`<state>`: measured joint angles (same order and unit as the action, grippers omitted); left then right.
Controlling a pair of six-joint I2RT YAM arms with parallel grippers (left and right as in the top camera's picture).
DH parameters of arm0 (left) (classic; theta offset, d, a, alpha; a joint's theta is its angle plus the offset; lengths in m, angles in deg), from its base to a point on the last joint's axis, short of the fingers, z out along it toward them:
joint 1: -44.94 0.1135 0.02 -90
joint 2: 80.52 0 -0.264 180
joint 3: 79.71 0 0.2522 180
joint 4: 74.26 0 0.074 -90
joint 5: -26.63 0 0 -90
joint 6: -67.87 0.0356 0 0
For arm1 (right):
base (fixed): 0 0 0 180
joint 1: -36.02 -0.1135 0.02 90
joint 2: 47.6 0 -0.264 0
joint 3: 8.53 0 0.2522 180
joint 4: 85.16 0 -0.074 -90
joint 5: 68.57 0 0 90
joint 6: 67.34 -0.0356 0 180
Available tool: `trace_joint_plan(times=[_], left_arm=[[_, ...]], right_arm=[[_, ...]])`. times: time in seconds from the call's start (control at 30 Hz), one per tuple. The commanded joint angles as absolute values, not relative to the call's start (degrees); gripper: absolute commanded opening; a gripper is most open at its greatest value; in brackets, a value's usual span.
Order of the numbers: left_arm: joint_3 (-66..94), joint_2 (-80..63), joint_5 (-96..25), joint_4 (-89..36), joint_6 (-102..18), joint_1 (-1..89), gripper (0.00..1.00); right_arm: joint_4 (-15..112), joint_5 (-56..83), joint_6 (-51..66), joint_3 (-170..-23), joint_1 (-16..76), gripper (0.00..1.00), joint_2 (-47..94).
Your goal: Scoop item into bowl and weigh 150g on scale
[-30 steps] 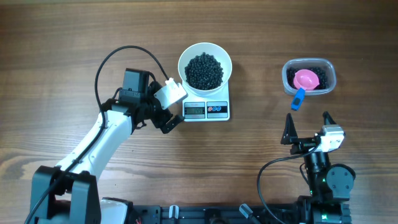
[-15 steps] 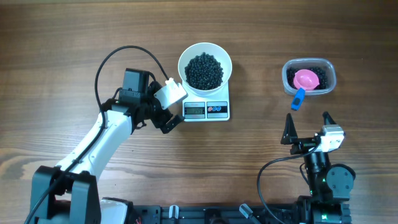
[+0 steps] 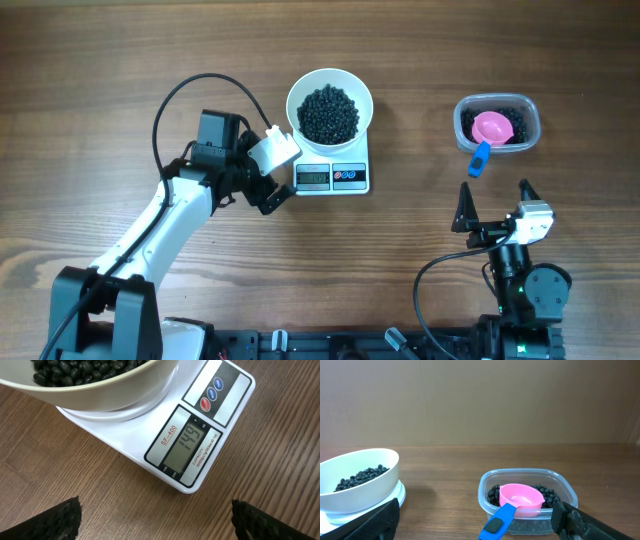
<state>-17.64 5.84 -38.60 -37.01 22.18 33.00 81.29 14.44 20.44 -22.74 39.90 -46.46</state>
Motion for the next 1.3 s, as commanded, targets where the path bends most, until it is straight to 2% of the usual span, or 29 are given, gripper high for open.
trace_joint_plan(times=[0.0, 0.67, 0.83, 1.27], left_arm=[[-18.07, 6.19, -37.90, -37.16, 22.66, 33.32, 1.00], [-18.07, 6.19, -37.92, -37.14, 22.66, 33.32, 1.00], [-18.07, 6.19, -37.90, -37.14, 22.66, 33.32, 1.00], [-18.07, 6.19, -37.90, -37.16, 22.66, 33.32, 1.00]], right_arm=[[81.39, 15.43, 21.03, -22.59, 39.62, 1.00, -47.33], [81.42, 15.45, 21.12, -22.59, 39.62, 1.00, -47.33], [81.22, 17.57, 29.09, -22.59, 39.62, 1.00, -47.33], [81.22, 17.17, 28.05, -22.59, 39.62, 1.00, -47.33]])
